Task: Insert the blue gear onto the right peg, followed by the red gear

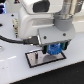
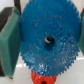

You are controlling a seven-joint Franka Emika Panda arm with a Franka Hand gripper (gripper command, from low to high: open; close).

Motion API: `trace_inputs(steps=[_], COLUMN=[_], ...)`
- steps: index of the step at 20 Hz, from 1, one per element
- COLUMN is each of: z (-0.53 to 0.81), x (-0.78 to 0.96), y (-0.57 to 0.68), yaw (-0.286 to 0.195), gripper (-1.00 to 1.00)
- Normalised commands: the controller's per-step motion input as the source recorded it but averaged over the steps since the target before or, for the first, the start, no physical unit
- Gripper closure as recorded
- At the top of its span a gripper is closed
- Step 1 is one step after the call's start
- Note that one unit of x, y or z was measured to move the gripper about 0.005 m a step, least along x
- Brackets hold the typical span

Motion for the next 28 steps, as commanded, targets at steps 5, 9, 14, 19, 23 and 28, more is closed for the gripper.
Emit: trace_inputs(steps=[5, 9, 14, 19, 23, 28], z=[0.25, 0.08, -0.09, -0.21, -0.27, -0.24], x=[0.03, 0.04, 0.06, 0.07, 0.08, 0.05], y=[-0.01, -0.08, -0.14, -0.13, -0.07, 0.0], yaw=[0.0, 0.0, 0.0, 0.0, 0.0, 0.0], gripper=[1.0, 1.0, 1.0, 1.0, 1.0, 1.0])
